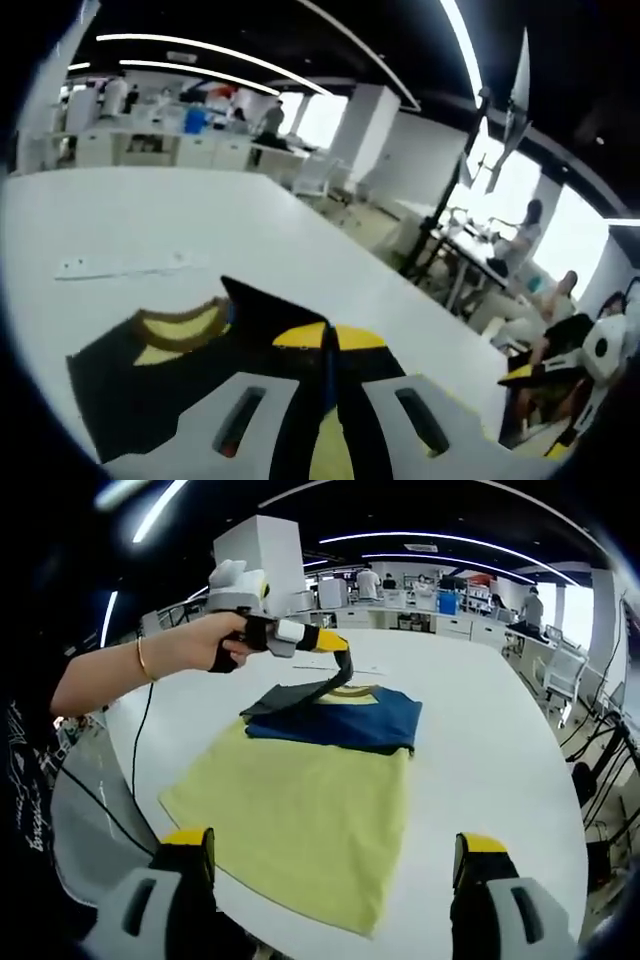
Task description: Fold the garment on the visible template until the final outline fits inside the template.
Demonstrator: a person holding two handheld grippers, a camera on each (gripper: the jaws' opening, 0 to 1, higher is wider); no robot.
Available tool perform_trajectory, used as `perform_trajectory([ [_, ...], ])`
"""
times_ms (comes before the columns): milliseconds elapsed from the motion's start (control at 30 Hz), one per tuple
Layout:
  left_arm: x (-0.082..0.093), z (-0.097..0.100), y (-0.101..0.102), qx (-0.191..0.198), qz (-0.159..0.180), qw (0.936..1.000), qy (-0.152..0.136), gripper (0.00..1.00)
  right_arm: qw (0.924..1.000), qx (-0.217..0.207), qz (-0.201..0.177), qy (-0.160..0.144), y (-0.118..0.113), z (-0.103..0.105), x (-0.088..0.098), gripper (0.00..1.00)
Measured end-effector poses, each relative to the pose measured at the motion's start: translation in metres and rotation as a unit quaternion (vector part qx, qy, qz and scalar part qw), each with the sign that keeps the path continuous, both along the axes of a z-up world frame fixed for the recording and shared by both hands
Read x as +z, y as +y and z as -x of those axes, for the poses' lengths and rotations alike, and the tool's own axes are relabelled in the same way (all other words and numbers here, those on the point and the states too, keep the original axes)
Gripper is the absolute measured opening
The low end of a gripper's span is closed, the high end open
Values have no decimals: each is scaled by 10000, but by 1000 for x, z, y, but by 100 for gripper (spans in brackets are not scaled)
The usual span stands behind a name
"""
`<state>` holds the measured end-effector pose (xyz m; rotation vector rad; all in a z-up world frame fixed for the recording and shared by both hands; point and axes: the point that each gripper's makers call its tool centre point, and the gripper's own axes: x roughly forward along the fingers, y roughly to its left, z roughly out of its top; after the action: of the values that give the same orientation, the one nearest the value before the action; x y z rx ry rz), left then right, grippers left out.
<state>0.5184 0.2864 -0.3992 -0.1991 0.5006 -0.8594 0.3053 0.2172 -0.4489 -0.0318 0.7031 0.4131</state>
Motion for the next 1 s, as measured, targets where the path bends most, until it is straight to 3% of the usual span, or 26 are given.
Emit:
perform_trajectory([
  [133, -11, 14, -13, -276, -158, 9995, -69, 0, 10000, -4, -9, 21, -1, 0, -3, 100],
  [367, -39, 34, -31, -549, -296, 9980, 98, 0, 10000, -40, -45, 62, -2, 1, -8, 100],
  [767, -78, 39, -48, -647, -391, 9966, 322, 0, 9999, -96, -28, 129, -7, 1, -13, 100],
  [1000, -89, 43, -56, -744, -445, 9955, 387, 0, 9998, -124, 6, 134, -10, 0, -14, 100],
])
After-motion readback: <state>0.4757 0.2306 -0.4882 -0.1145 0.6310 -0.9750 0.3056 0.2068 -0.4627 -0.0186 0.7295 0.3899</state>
